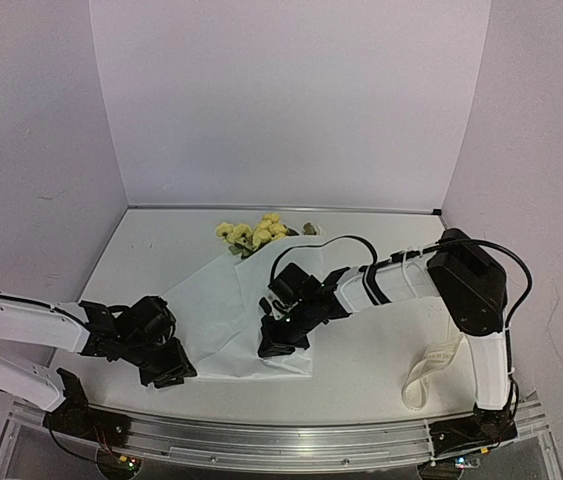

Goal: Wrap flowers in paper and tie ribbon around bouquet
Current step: Pick up the two-thirds-folded wrapping paper from the center of the board.

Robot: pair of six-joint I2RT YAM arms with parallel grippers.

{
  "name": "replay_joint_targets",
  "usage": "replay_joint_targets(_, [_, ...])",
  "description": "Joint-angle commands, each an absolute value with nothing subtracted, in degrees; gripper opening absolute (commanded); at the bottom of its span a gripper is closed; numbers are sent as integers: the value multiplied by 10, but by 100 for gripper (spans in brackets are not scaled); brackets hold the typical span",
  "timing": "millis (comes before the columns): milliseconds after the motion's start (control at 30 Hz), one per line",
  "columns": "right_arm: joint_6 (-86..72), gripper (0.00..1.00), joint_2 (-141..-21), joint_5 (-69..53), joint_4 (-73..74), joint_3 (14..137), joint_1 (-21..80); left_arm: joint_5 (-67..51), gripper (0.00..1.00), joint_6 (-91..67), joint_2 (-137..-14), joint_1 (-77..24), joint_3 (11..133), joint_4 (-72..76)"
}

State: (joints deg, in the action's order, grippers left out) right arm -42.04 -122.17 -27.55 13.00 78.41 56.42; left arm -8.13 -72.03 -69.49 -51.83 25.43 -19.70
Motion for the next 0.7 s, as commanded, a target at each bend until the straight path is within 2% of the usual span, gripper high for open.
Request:
replay_joint_targets(0, [-419,0,-1245,-233,141,792,569,-42,31,-731,-709,-519,275,-220])
replay_joint_targets(100, [-419,0,-1247,-230,141,793,569,-38,27,-736,-710,-519,274,-220])
replay_joint_targets(433, [-420,0,-1247,-220,141,793,570,-6,1,-737,-695,-519,283,-240])
replay_joint_targets(667, [-408,0,-1245,-211,146,796,574,34,0,-720,-664,-519,291,-236])
